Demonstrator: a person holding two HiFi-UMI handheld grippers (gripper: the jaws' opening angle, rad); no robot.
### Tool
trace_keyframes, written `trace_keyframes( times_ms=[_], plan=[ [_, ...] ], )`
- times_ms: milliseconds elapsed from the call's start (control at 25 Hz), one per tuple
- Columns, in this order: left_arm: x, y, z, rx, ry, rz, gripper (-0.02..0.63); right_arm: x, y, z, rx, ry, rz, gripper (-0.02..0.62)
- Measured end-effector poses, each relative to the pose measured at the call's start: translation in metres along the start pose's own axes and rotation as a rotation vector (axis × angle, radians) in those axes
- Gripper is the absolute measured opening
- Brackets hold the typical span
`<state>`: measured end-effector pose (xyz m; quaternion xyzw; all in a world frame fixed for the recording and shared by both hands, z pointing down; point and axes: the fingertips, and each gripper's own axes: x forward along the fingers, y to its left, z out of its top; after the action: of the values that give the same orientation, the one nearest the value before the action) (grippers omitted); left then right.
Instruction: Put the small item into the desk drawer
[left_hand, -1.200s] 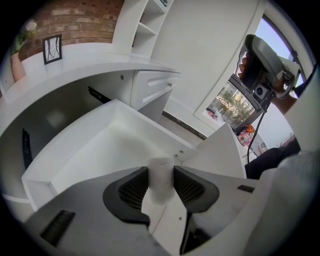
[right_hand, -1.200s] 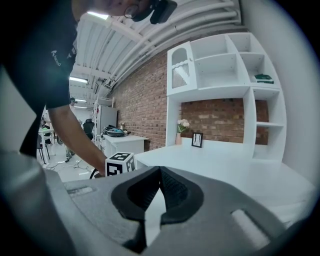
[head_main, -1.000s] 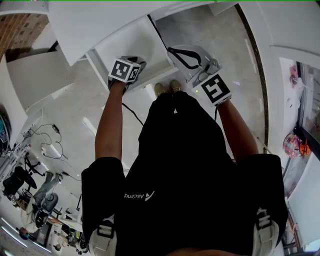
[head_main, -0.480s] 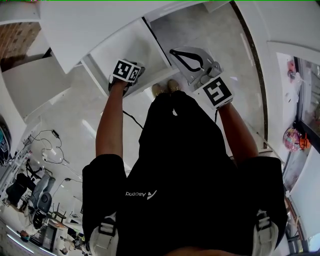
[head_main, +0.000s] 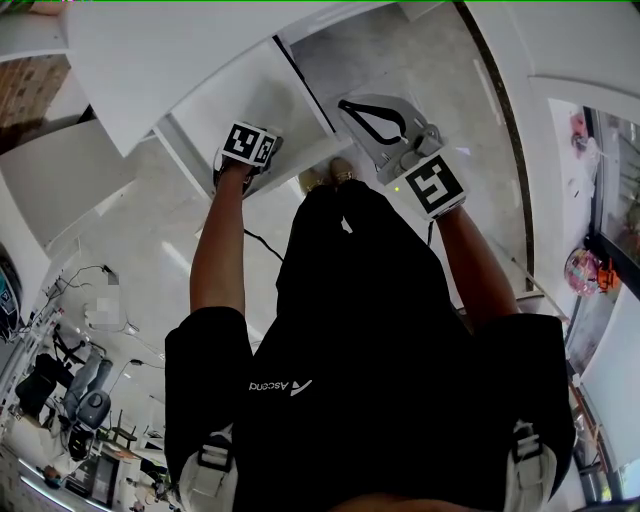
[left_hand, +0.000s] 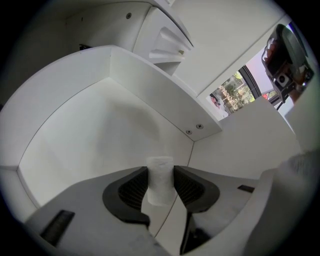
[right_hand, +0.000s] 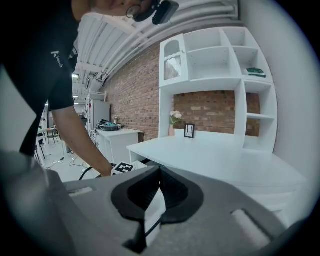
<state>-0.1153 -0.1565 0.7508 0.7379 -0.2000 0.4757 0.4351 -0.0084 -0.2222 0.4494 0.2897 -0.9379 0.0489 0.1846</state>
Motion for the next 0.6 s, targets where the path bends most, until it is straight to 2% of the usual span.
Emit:
trace_keyframes(
  times_ms=[600],
  plan=[
    [-0.005, 0.003, 0.0032, 0.01, -0.011, 0.023, 0.173, -0.0007, -0.0042, -0.0012, 0.004, -0.005, 0.004, 0.0]
  ],
)
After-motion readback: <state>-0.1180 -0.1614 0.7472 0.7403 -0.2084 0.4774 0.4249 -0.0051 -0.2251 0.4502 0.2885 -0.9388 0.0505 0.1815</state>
